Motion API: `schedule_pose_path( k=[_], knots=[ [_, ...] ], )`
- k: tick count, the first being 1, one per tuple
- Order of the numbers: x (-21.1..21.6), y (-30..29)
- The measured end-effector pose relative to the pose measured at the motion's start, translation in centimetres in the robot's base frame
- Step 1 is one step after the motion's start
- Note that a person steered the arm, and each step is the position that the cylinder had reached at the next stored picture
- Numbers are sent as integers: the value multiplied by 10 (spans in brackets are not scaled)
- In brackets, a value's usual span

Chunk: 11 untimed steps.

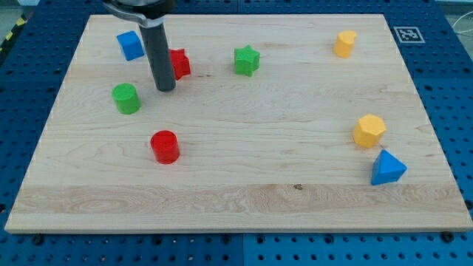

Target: Slide the red star closer to the blue cube

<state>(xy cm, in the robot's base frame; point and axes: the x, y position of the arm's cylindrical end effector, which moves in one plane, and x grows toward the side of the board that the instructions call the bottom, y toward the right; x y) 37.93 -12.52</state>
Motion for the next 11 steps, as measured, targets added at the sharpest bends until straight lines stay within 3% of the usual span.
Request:
schedule_pose_path(
  k=[1, 4, 5, 7, 11],
  knots=[
    [-31, 14],
    [-49, 92],
    [-70, 85],
    [-55, 72],
    [-91, 24]
  ],
)
